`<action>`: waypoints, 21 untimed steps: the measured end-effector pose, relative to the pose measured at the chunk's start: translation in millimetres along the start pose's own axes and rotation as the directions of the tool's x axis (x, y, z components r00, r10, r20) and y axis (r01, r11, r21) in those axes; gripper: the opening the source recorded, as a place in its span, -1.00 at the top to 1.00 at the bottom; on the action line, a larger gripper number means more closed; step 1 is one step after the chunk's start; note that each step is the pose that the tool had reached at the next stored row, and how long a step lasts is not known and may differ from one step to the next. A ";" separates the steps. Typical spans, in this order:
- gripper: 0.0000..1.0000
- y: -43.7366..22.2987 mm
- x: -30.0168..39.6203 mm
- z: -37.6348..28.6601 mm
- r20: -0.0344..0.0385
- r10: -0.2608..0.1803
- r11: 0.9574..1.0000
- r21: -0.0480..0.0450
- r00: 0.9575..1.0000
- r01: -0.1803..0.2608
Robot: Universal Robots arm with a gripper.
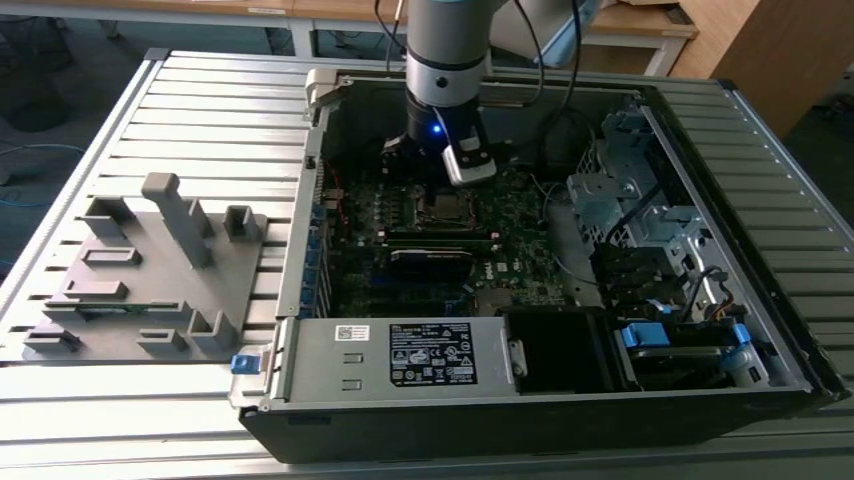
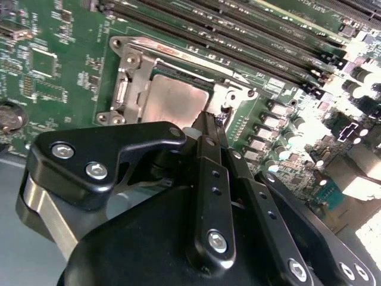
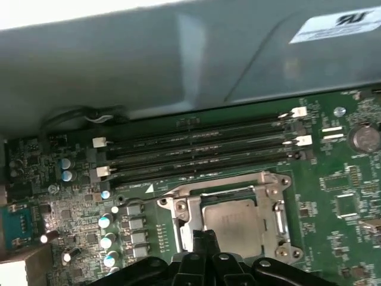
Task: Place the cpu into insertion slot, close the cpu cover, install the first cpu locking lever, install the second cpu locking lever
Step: 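Close the cpu cover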
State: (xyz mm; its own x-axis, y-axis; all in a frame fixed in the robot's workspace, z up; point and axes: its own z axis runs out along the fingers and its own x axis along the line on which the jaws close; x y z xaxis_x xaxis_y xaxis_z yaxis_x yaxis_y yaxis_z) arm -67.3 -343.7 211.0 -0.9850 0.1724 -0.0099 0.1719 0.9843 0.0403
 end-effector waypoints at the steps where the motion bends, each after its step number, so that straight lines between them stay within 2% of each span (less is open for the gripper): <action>1: 0.80 -0.2 0.9 1.6 0.000 0.000 1.000 0.000 1.000 0.000; 12: 0.80 -2.0 8.3 12.1 0.000 0.000 1.000 0.003 1.000 0.000; 18: 0.80 -2.0 8.8 12.5 0.001 0.000 1.000 0.003 1.000 0.000; 21: 0.80 -1.9 8.8 10.4 0.001 0.000 1.000 0.002 1.000 0.000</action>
State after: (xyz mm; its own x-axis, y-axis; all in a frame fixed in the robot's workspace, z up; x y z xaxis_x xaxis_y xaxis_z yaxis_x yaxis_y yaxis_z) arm -76.1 -343.6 200.4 -0.9850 0.1724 -0.0106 0.1719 0.9844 0.0378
